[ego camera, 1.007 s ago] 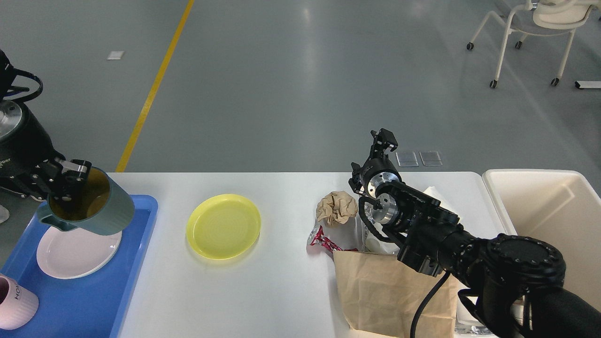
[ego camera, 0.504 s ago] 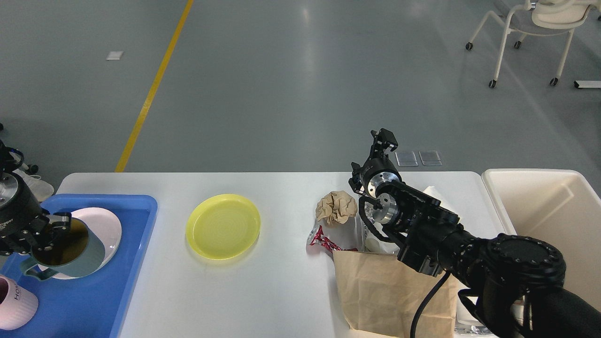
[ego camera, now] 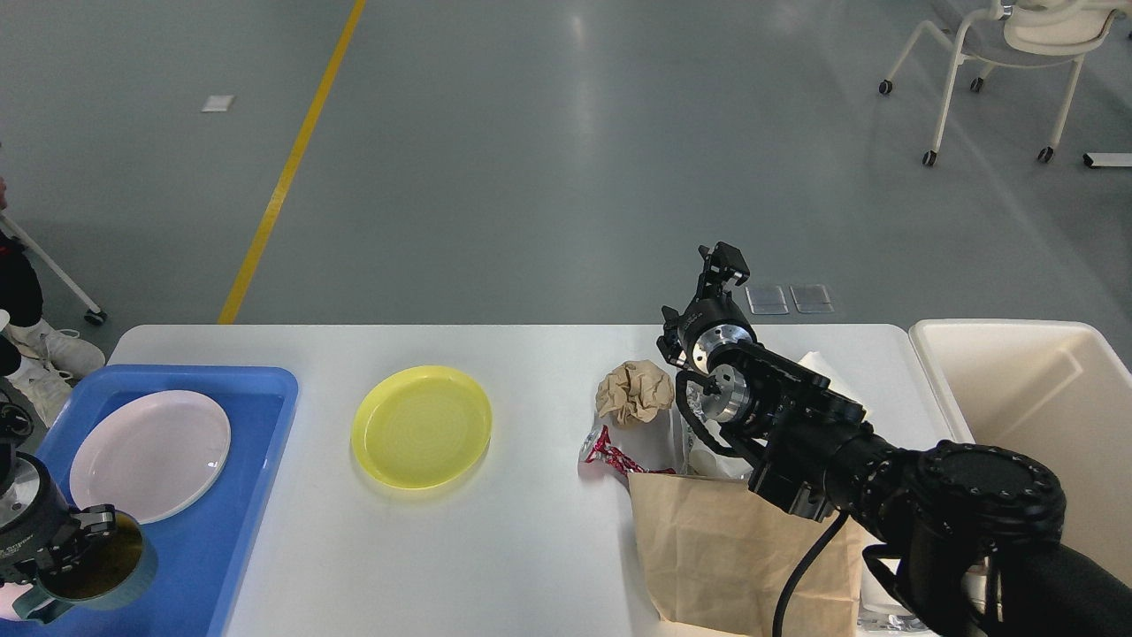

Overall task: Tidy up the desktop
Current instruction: 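Lower the dark mug onto the tray and open the left gripper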

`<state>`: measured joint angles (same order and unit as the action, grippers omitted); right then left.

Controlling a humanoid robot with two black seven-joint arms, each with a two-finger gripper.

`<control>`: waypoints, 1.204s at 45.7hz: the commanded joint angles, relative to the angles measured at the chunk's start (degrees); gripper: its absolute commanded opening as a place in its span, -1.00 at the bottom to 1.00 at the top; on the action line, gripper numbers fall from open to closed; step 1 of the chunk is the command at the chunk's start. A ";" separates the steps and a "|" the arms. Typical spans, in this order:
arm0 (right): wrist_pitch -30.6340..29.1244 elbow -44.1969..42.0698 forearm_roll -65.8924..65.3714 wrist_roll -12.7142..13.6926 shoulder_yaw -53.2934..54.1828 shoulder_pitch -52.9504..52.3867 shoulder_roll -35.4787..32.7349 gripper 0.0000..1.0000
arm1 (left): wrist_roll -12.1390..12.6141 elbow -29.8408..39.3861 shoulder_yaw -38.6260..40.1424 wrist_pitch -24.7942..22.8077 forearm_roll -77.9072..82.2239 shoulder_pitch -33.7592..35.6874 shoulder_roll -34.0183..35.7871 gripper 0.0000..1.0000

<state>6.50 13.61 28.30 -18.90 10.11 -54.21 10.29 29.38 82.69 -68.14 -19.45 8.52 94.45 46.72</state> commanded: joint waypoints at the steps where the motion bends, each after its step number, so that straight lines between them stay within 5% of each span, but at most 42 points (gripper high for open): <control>1: 0.00 -0.07 0.00 0.00 0.00 0.07 -0.01 1.00 | -0.03 0.01 0.11 0.28 -0.08 -2.08 -0.58 -1.00; 17: 0.00 -0.07 0.00 0.00 0.00 -0.01 -0.01 1.00 | -0.20 -0.95 1.08 10.04 -0.17 -8.41 -3.74 -1.00; 32: 0.00 0.01 0.00 0.00 0.00 0.07 -0.01 1.00 | -0.20 -1.92 4.24 10.48 -0.25 -11.66 -4.27 -0.99; 55: 0.00 0.01 0.00 0.00 0.00 -0.02 -0.01 1.00 | -0.20 -6.84 5.39 10.48 -0.87 -13.16 -5.24 -0.10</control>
<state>6.50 13.62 28.30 -18.90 10.11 -54.20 10.28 29.18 76.42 -62.76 -8.96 7.65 81.43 41.49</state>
